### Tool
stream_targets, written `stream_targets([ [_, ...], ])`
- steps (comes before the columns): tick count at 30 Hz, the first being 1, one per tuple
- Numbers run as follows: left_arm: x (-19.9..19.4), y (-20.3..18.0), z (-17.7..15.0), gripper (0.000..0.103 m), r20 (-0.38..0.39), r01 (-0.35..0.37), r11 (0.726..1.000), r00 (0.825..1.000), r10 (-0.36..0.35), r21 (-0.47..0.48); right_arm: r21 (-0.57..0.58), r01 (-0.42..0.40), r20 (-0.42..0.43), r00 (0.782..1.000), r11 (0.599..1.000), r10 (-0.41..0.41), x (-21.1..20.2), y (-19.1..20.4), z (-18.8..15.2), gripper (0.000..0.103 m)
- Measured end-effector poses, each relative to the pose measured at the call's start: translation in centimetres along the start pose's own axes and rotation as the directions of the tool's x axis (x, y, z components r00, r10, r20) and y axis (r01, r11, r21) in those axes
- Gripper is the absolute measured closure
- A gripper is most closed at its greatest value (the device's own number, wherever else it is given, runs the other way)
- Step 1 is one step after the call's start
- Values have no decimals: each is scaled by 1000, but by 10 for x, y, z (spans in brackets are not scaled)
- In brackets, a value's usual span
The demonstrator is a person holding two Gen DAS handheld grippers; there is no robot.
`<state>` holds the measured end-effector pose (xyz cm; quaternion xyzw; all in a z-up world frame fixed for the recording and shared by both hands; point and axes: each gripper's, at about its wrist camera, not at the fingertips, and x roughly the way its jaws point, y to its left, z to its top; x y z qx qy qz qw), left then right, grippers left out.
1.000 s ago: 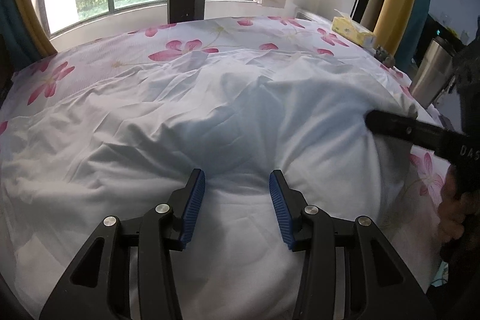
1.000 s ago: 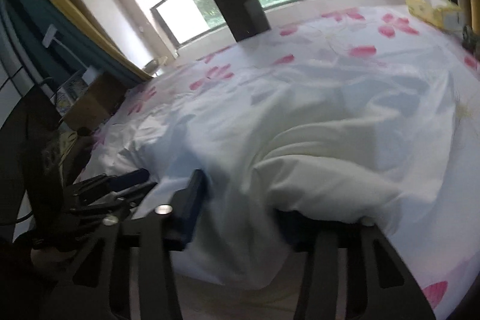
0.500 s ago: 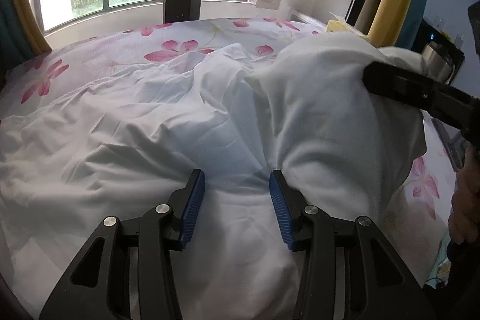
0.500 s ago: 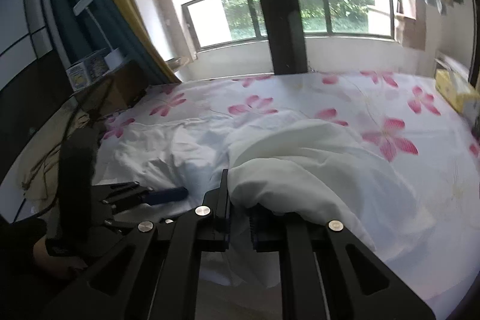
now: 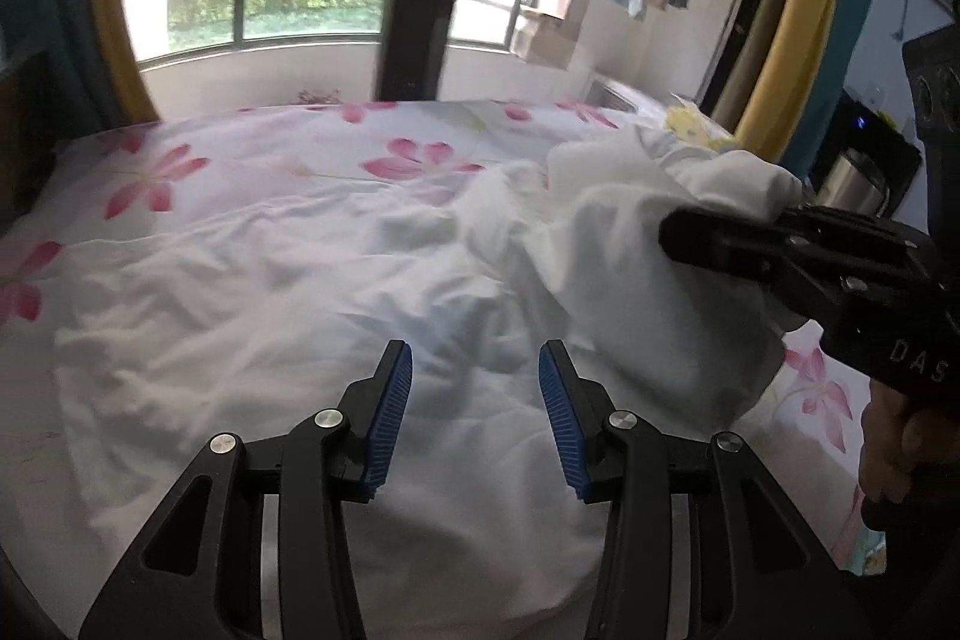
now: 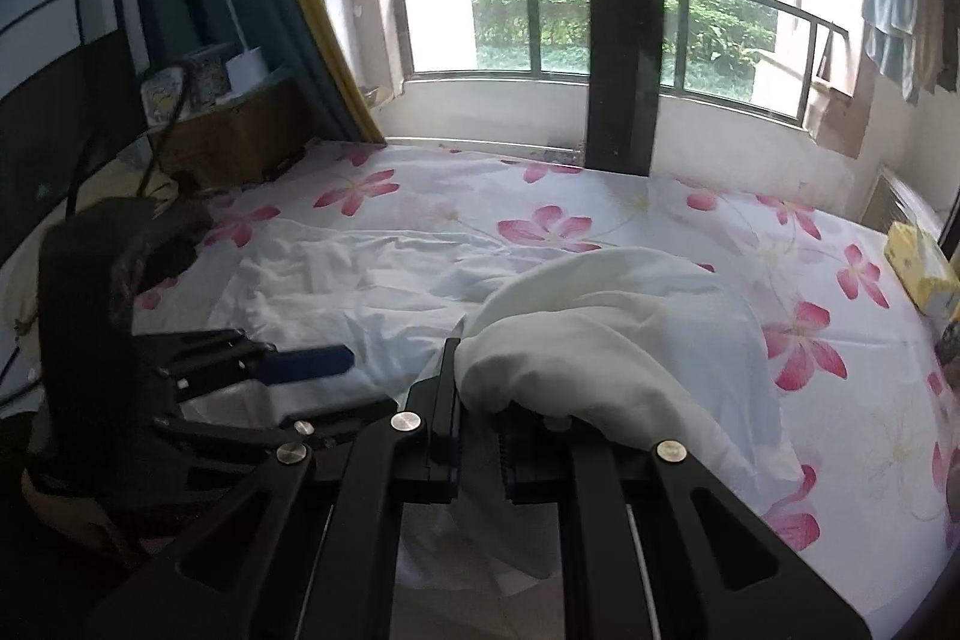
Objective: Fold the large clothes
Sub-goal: 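Grasp the jacket with the right gripper, lift and fold it over itself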
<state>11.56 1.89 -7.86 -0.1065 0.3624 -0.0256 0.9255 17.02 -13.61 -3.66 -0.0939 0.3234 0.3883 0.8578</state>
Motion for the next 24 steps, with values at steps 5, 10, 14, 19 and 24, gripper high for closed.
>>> stream_targets([
  [5, -13, 33, -2, 57, 17, -40, 998, 999, 41, -54, -50, -25, -20, 1000, 998, 24, 14, 26, 7, 93],
  [10, -22, 62, -8, 57, 21, -90, 991, 995, 92, -100, -88, -71, -49, 997, 994, 67, 31, 52, 10, 93],
  [14, -30, 83, -13, 57, 18, -116, 983, 993, 120, -140, -128, -115, -77, 991, 985, 106, 43, 75, 12, 93],
  [19, -40, 105, -20, 57, 21, -140, 973, 989, 146, -182, -174, -180, -138, 978, 968, 157, 63, 102, 7, 93],
  [24, -48, 119, -26, 57, 20, -169, 963, 984, 177, -209, -209, -247, -199, 958, 946, 206, 75, 127, -1, 93],
])
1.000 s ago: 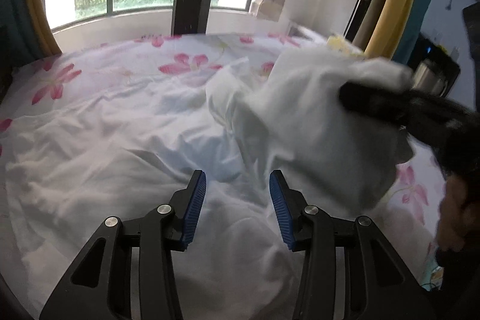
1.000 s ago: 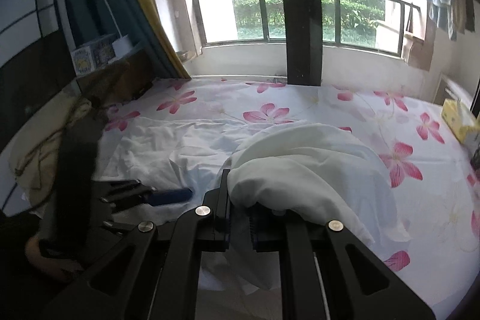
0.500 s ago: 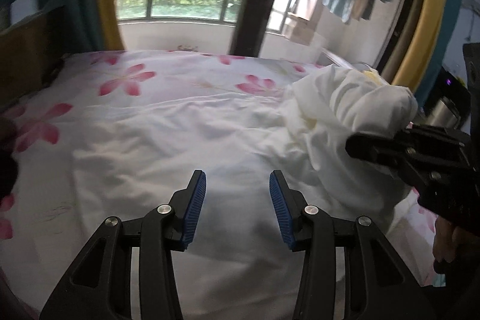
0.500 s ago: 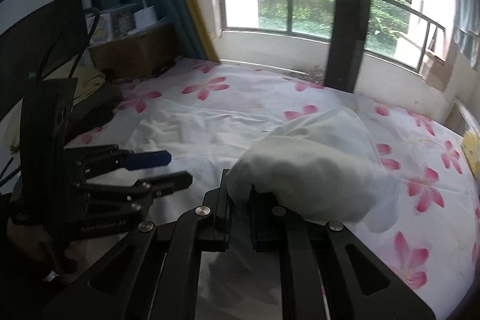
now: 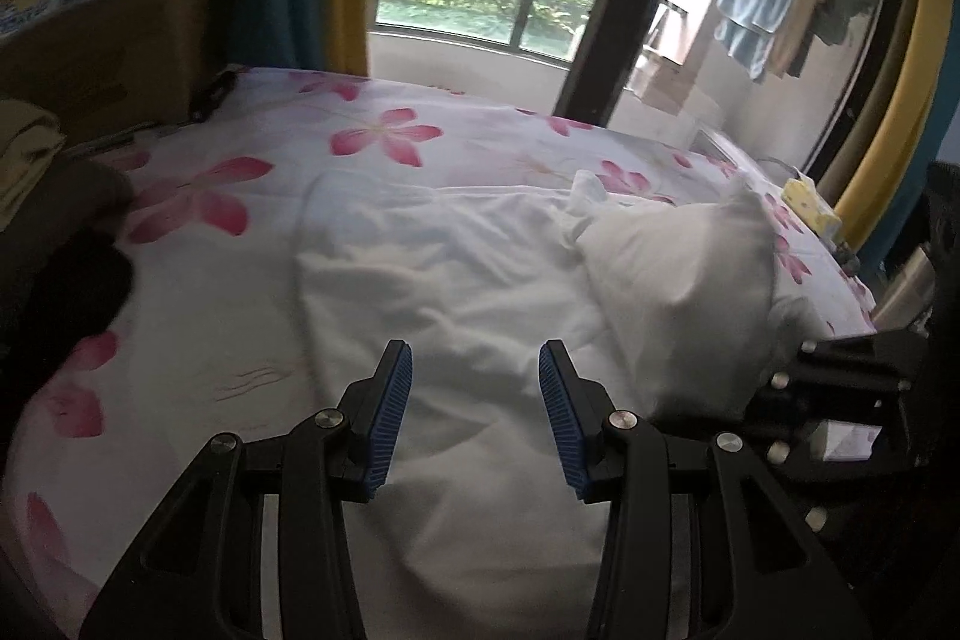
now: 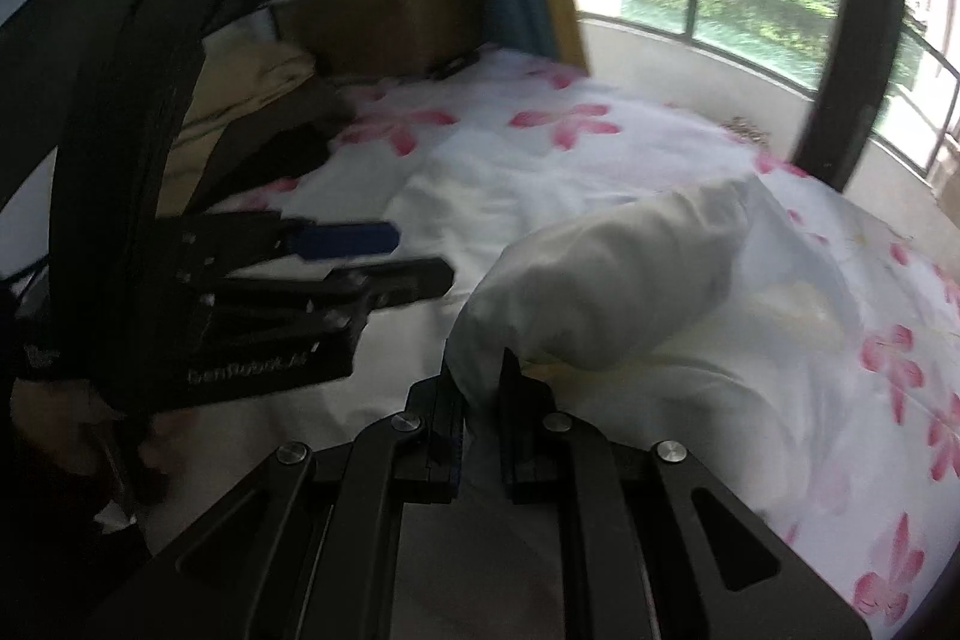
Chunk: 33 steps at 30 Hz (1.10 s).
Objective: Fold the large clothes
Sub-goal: 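Grasp the jacket with the right gripper, lift and fold it over itself, then open the right gripper and release the folded fabric onto the bundle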
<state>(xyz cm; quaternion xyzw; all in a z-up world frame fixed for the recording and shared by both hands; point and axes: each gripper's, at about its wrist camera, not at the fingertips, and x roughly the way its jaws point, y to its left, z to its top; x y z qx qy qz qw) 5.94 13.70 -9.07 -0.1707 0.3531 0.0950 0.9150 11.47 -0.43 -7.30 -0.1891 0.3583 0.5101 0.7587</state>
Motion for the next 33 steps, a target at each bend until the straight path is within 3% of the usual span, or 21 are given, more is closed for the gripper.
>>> stream_targets([
  [8, -16, 21, -6, 57, 8, -55, 998, 998, 55, -24, -55, -108, -93, 990, 993, 103, 21, 23, -5, 89],
  [10, -20, 23, -5, 57, 13, -68, 997, 998, 68, -27, -66, -142, -106, 985, 988, 135, 24, 28, -5, 80],
  [12, -24, 23, -3, 57, 21, -75, 997, 997, 76, -28, -88, -183, -105, 979, 979, 173, 22, 35, -7, 58],
  [14, -29, 22, -1, 57, 34, -79, 996, 996, 80, -28, -118, -208, -88, 976, 971, 198, 16, 41, -9, 47],
  [17, -36, 16, 5, 56, 59, -80, 997, 995, 81, -16, -144, -210, -62, 977, 967, 203, 7, 44, -11, 45],
  [23, -38, -8, 20, 54, 90, -60, 997, 994, 56, 42, -107, -144, -3, 990, 984, 144, -22, 23, -18, 45],
  [33, -8, -51, 35, 48, 23, 58, 981, 998, -63, 185, 69, 57, 124, 990, 996, -66, -78, -30, -36, 40],
])
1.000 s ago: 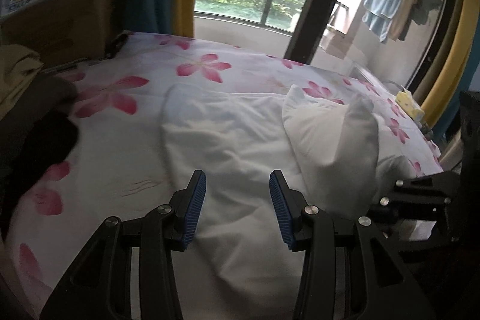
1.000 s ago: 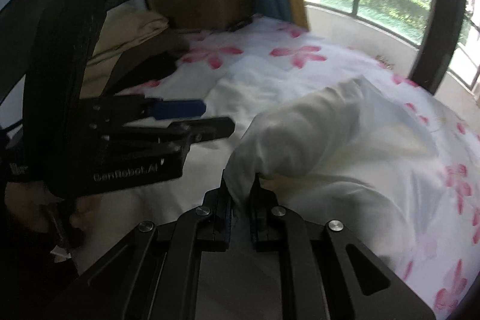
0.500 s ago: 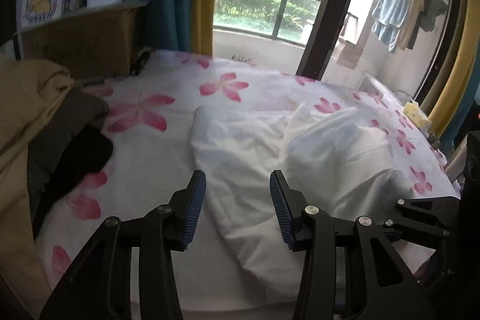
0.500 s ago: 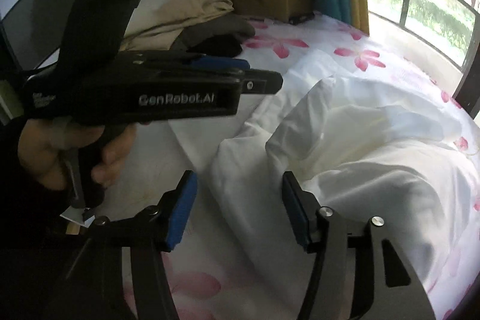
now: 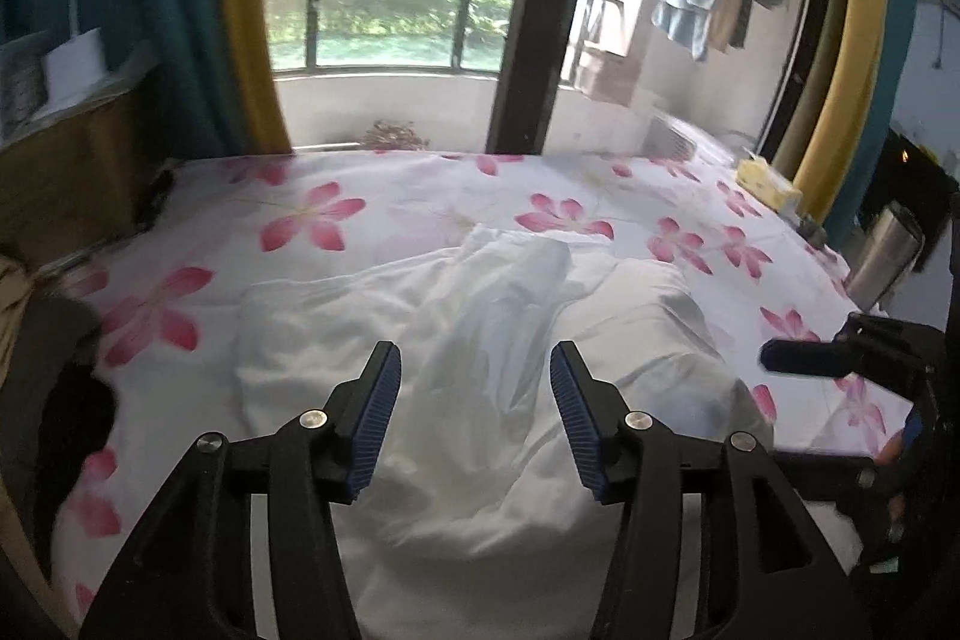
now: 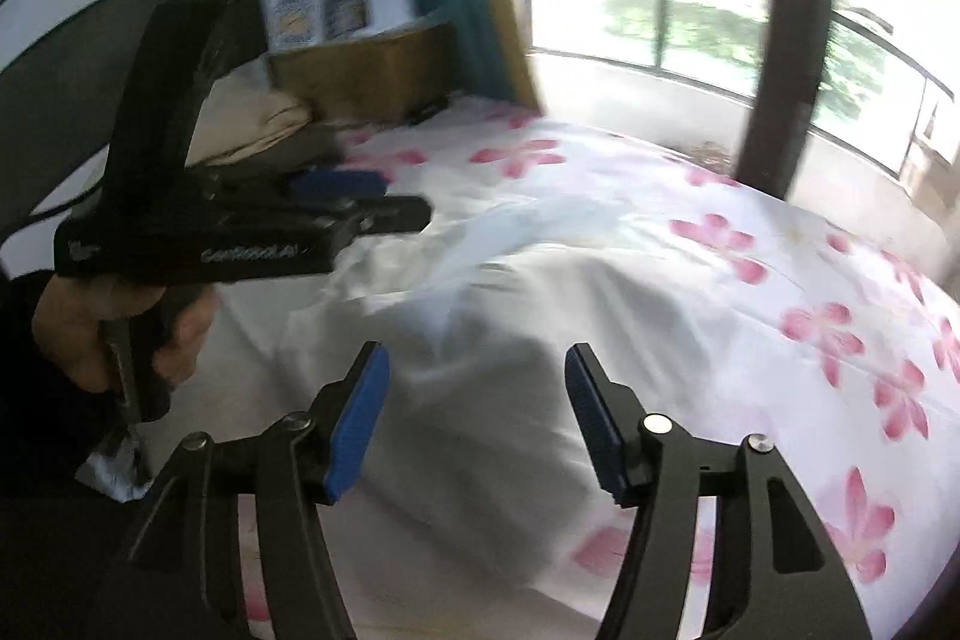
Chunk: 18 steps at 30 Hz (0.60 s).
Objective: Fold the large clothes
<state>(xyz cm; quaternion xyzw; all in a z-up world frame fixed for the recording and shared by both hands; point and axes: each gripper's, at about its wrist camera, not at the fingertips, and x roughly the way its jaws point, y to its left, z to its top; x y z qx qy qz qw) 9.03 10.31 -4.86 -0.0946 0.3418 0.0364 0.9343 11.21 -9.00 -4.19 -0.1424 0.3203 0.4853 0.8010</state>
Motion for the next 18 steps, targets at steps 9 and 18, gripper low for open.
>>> stream_targets([
  [9, 45, 3, 13, 48, -133, 65, 994, 990, -53, 88, 182, 148, -21, 989, 972, -146, -8, -58, -17, 39],
  [18, 53, 10, 12, 99, -130, 125, 983, 986, -108, 132, 240, 169, -59, 985, 956, -159, 0, -74, -23, 38],
])
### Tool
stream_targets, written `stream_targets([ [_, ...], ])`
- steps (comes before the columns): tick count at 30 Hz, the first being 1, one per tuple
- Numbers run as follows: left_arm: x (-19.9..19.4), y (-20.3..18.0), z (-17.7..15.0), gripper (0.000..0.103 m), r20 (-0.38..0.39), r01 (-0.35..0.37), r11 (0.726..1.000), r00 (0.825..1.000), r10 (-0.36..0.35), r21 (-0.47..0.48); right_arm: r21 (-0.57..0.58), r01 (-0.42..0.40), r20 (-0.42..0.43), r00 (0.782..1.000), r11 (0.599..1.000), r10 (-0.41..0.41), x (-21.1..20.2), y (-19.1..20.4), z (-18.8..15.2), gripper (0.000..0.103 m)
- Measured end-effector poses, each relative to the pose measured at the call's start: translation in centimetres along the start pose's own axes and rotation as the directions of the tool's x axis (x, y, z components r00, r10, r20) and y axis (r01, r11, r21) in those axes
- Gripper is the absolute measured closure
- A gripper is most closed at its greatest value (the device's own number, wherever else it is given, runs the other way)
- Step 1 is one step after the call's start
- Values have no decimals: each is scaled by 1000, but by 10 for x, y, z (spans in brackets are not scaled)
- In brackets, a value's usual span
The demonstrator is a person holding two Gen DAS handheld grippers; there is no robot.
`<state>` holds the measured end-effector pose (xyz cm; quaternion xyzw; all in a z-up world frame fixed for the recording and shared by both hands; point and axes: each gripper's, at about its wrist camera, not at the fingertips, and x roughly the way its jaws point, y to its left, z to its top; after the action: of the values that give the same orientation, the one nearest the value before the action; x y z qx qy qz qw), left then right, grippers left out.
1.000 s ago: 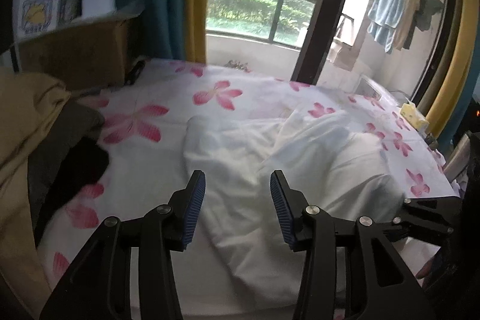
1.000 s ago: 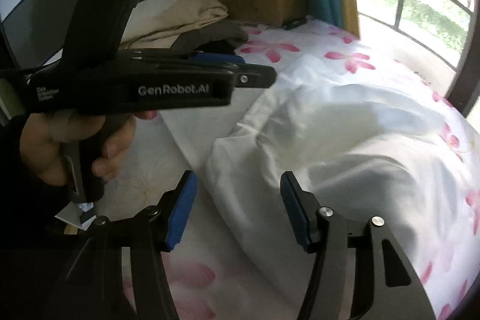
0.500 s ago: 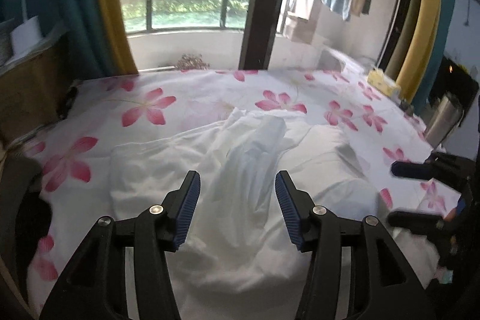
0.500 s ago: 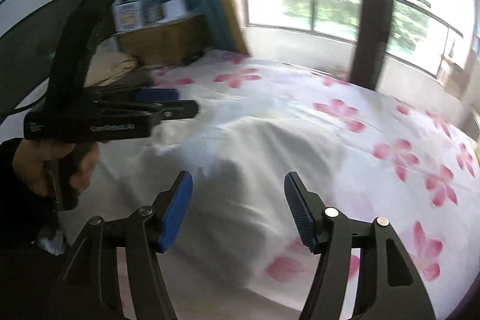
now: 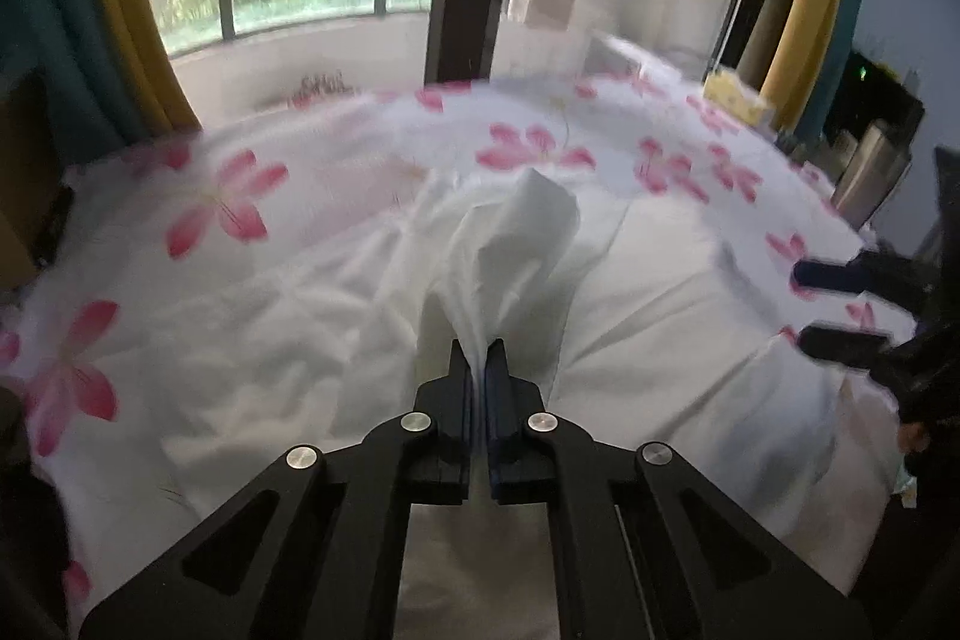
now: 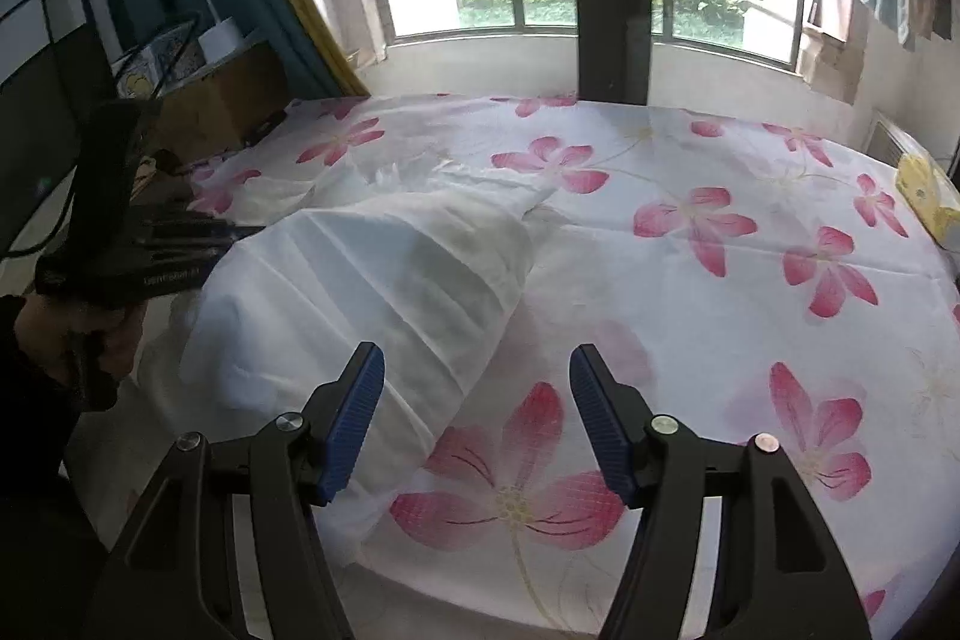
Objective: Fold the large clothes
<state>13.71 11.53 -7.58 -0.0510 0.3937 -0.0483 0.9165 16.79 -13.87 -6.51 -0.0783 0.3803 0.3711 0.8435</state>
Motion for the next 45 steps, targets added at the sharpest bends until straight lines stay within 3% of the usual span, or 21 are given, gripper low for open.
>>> stream_targets([
  [6, -62, 12, 6, 99, 128, -103, 994, 986, 108, -48, -36, -29, -20, 999, 999, 28, 11, 13, 2, 38],
  [8, -67, 19, 2, 99, 116, -138, 989, 983, 144, -59, -48, -44, -30, 999, 998, 43, 17, 18, 2, 38],
  [11, -49, 34, -14, 99, 38, -182, 979, 982, 186, -89, -65, -69, -53, 996, 995, 66, 28, 26, 1, 35],
  [16, -26, 45, -32, 98, -60, -151, 979, 988, 144, -137, -87, -75, -65, 995, 993, 70, 40, 34, -1, 30],
  [18, -26, 44, -28, 90, -62, -168, 979, 985, 161, -112, -93, -69, -64, 996, 993, 63, 39, 35, -1, 30],
  [20, -28, 44, -22, 63, -49, -187, 977, 982, 183, -103, -88, -65, -61, 996, 994, 60, 37, 32, 0, 30],
  [22, -32, 49, -14, 56, -16, -191, 974, 982, 190, -119, -77, -50, -47, 998, 996, 46, 34, 28, 3, 30],
  [28, -26, 50, 7, 56, 4, -155, 983, 988, 156, -95, -25, -8, 15, 1000, 1000, 8, 23, 11, 17, 29],
  [32, -17, 44, 12, 56, -3, -144, 985, 990, 144, -96, -14, 5, 11, 1000, 1000, -5, 27, 8, 23, 29],
  [39, -45, 11, 17, 56, 128, -72, 995, 989, 81, -75, -61, -45, -12, 999, 997, 44, 37, 24, 22, 30],
  [41, -43, -4, 15, 56, 120, -47, 998, 991, 50, -32, -48, -37, -4, 999, 998, 37, 40, 22, 24, 30],
  [45, -20, -24, 3, 56, 34, -40, 999, 999, 39, 26, -10, -4, 15, 1000, 1000, 4, 47, 11, 34, 30],
])
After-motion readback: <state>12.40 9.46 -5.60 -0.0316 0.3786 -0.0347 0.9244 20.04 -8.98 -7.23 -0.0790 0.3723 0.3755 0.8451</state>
